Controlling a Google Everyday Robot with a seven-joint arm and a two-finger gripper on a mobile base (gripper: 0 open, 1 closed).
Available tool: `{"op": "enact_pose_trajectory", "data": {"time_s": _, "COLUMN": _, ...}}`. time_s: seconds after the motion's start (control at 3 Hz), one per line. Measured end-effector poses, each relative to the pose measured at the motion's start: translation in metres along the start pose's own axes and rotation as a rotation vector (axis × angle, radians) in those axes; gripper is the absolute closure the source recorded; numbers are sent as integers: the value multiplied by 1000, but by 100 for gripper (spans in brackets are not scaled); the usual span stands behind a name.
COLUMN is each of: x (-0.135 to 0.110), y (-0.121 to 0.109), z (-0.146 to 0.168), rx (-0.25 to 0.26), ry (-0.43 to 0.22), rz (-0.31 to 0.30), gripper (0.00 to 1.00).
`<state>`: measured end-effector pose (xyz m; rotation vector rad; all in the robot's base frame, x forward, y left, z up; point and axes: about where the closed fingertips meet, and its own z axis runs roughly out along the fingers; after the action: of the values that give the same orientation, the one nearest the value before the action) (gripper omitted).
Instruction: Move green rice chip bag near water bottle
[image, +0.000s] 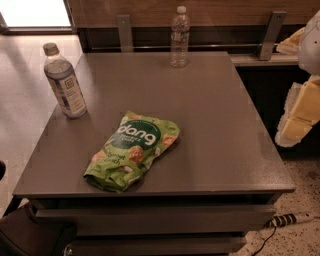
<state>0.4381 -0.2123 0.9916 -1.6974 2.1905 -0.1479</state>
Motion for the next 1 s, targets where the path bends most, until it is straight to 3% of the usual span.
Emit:
{"op": "enact_pose_trajectory", "data": {"time_s": 0.33, "x": 0, "y": 0, "z": 0, "rx": 0, "ry": 0, "rz": 0, "gripper": 0}}
{"op": "enact_pose_trajectory", "data": {"time_s": 0.67, "x": -15, "y": -1, "z": 1, "rx": 29, "ry": -17, "rz": -40, "gripper": 0}}
{"op": "enact_pose_trajectory", "data": {"time_s": 1.0, "x": -46, "y": 7, "z": 7, "rx": 70, "ry": -52, "rz": -155, "gripper": 0}}
